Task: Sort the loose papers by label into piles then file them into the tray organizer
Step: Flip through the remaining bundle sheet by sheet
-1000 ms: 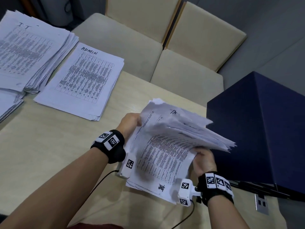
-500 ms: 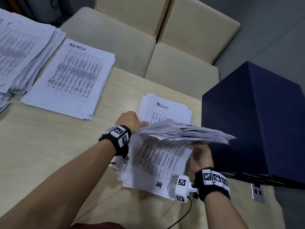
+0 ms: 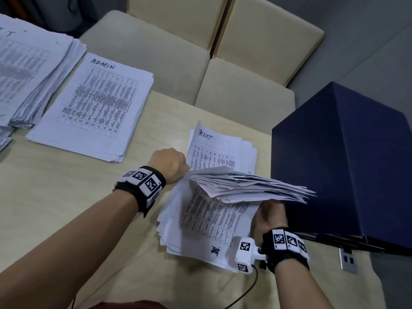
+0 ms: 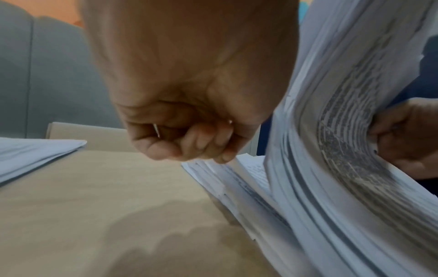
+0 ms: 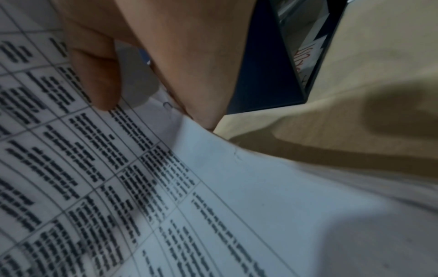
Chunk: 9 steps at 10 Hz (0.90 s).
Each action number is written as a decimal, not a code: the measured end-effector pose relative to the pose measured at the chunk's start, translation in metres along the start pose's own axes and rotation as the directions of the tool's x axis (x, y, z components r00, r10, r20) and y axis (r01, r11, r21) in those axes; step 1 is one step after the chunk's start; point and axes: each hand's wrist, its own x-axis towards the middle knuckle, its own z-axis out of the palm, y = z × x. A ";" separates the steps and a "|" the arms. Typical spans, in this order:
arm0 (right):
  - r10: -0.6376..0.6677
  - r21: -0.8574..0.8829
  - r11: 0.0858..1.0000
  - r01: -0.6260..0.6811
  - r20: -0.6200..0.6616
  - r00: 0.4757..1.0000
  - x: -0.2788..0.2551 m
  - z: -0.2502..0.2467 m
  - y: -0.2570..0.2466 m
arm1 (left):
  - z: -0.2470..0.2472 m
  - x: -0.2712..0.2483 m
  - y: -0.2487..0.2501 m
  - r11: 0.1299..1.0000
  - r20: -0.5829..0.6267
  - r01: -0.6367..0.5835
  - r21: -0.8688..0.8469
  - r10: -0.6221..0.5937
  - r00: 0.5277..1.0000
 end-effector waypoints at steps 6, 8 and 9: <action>-0.084 0.022 0.996 0.081 0.178 0.980 -0.004 0.003 0.006 | 0.004 0.000 0.006 0.683 -0.042 0.070 -0.727 -0.146 0.988; -0.163 0.170 0.977 0.127 0.219 0.962 -0.017 0.004 0.000 | 0.017 0.004 0.009 0.817 -0.015 0.234 -0.528 -0.284 0.959; -0.138 0.185 0.978 0.096 0.227 0.964 -0.014 -0.002 -0.003 | 0.014 -0.004 0.010 0.803 -0.116 -0.001 -0.597 -0.085 0.990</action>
